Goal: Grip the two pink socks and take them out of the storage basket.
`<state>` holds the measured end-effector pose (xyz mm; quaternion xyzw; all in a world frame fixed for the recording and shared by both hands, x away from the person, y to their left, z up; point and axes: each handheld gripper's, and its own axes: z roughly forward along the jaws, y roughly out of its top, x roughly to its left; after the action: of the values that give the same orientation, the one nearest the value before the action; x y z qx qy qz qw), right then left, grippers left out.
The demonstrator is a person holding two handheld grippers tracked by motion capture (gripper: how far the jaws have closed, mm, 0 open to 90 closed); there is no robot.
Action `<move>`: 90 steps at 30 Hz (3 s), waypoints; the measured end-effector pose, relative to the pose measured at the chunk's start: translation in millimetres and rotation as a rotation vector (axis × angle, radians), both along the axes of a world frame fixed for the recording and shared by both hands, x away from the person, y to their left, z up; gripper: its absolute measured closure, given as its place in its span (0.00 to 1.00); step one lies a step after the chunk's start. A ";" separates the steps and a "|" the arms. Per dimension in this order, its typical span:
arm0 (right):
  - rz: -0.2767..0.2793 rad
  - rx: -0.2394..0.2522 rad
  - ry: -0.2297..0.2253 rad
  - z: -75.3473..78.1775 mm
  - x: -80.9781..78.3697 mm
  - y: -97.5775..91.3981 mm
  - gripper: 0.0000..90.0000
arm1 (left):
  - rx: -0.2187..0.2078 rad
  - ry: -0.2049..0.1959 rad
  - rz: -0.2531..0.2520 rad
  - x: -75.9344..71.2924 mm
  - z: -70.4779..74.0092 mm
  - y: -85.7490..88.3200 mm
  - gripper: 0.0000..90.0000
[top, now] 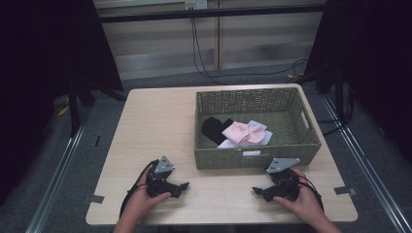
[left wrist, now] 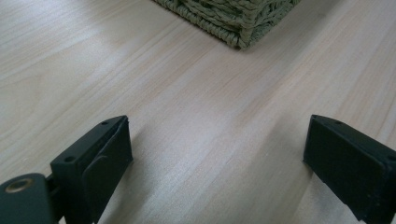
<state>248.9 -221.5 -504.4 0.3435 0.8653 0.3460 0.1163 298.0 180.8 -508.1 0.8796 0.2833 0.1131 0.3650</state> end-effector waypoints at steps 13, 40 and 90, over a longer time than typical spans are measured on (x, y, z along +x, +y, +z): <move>0.041 -0.073 0.156 21.4 11.3 -4.8 0.21 | -0.001 0.000 0.001 0.0 0.0 0.0 0.08; 0.111 -0.150 0.260 80.9 27.3 -10.2 0.25 | 0.000 0.000 0.000 0.0 0.0 0.0 0.08; 0.007 -0.148 0.259 147.8 125.2 -8.0 0.28 | -0.013 0.004 0.006 -0.4 -0.6 -0.7 0.08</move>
<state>374.1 -229.5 -356.5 0.3730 0.8973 0.2346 0.0275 297.6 180.2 -508.7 0.8767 0.2874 0.1105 0.3696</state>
